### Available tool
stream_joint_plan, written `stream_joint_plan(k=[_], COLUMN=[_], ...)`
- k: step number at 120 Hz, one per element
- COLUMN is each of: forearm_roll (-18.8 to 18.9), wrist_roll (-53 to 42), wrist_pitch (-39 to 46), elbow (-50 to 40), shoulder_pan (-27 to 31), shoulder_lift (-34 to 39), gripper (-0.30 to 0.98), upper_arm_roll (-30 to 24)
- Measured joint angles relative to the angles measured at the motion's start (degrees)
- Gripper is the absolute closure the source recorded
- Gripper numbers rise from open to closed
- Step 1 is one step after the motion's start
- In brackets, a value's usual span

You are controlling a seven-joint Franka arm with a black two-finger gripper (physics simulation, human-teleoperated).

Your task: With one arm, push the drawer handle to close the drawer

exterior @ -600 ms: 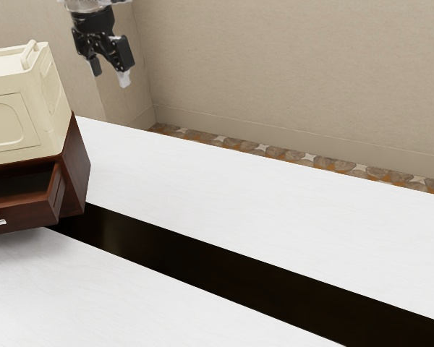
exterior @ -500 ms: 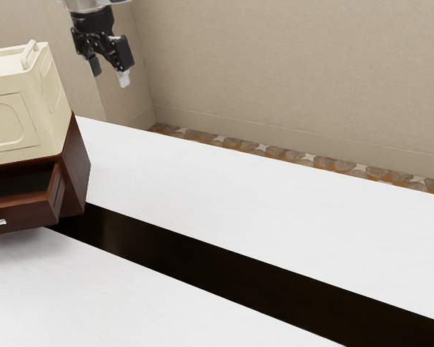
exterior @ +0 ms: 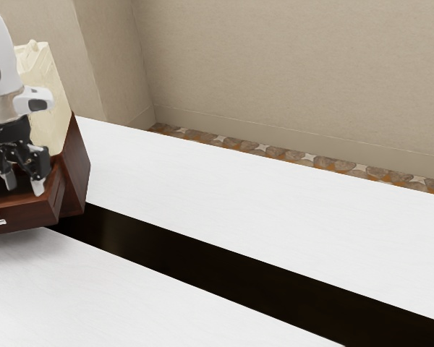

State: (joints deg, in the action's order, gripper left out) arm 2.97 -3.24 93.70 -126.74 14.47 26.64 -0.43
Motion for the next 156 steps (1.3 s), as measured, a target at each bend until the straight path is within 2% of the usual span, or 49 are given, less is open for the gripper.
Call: stream_joint_plan(k=[8, 17, 30, 41, 69, 84, 156], forearm_roll=[1.0, 1.86, 4.81, 6.58, 12.22, 13.93, 14.74], wrist_roll=[3.23, 6.49, 10.65, 13.74, 19.48, 21.15, 22.03], wrist_pitch=[2.43, 5.86, 12.0, 18.41, 29.31, 33.13, 43.83], elbow=[-2.81, -6.34, -13.92, -18.17, -21.29, -21.18, -13.97], shoulder_pan=[0.52, 0.8, 1.31, 1.95, 2.3, 2.21, 2.15], shoulder_lift=[-0.93, -1.55, 1.37, 1.66, 0.48, -1.6, -12.56], gripper=[0.46, 0.58, 0.68, 0.72, 0.77, 0.78, 0.79], upper_arm_roll=[2.0, 5.32, 10.55, 12.23, 19.45, 20.77, 21.78])
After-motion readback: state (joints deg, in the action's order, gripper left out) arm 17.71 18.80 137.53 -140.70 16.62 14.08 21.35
